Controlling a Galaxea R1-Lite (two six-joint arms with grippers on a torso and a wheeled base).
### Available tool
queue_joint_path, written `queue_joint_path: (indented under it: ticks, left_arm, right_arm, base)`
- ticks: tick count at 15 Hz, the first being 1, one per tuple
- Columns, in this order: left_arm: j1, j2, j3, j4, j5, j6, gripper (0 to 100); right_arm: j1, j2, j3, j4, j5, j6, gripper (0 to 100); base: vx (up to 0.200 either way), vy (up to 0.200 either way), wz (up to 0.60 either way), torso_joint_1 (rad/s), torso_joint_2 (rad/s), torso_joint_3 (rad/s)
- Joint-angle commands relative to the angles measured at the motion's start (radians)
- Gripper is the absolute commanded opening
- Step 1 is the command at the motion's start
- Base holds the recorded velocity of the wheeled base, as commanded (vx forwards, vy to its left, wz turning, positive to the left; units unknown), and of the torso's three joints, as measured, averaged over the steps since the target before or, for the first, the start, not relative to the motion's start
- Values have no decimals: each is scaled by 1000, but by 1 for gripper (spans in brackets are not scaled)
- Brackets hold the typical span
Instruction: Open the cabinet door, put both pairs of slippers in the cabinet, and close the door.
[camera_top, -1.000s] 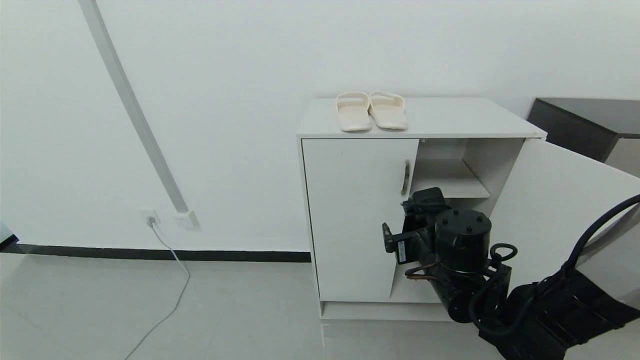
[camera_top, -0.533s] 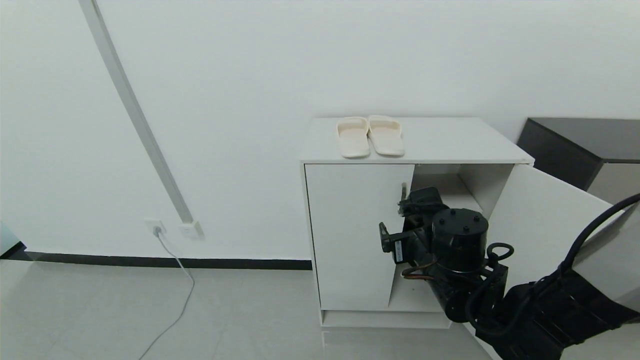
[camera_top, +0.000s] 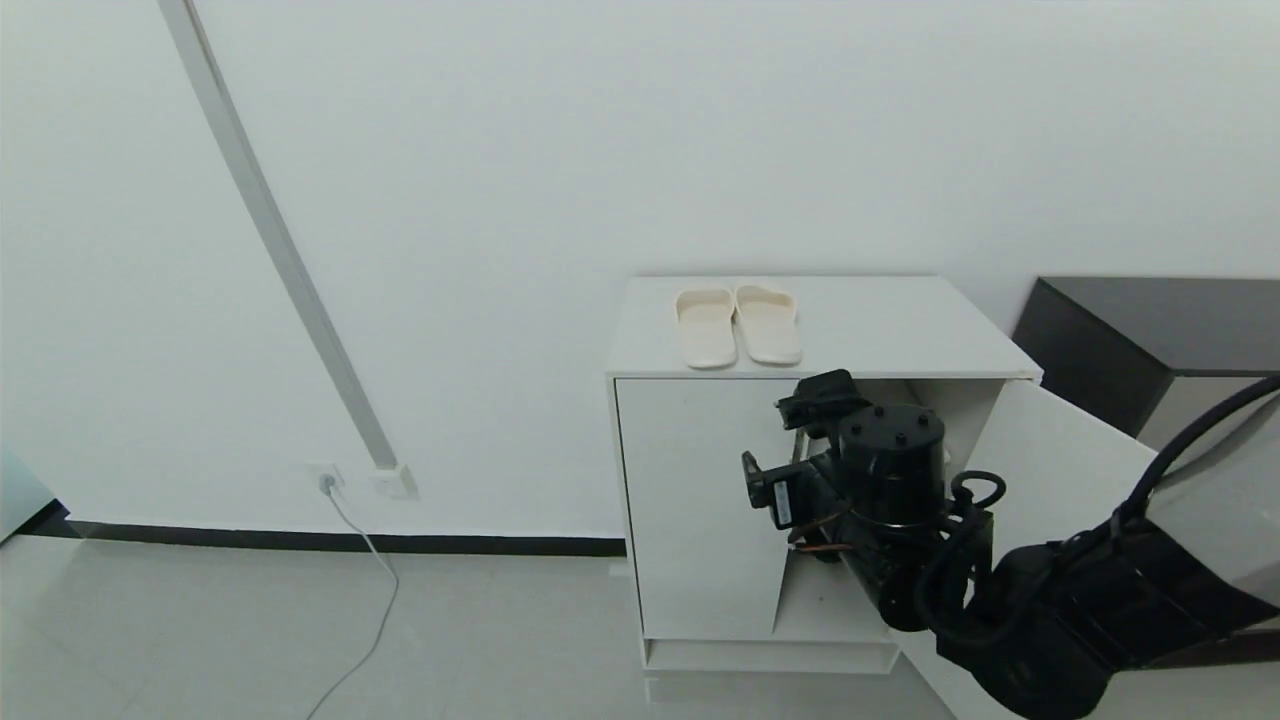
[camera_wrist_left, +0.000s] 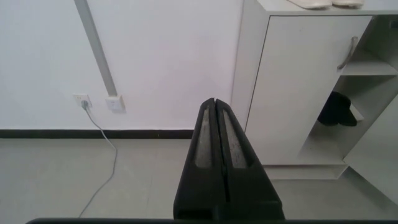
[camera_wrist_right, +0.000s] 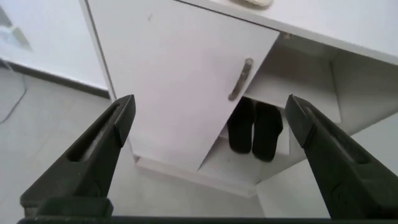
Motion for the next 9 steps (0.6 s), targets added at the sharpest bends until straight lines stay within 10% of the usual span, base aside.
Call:
queue_joint_path:
  ticks: [1, 6, 9]
  left_arm:
    - [-1, 1, 0, 1, 1, -1, 0]
    - [-1, 1, 0, 1, 1, -1, 0]
    - [0, 1, 0, 1, -1, -1, 0]
  right_arm:
    - [6, -34, -137, 178, 2, 98, 100]
    - [12, -51, -223, 318, -10, 201, 100]
    - [12, -47, -222, 316, -10, 201, 100]
  base:
    - [0, 0, 0, 227, -505, -281]
    - [0, 0, 0, 62, -150, -78]
    - [200, 0, 0, 2, -1, 2]
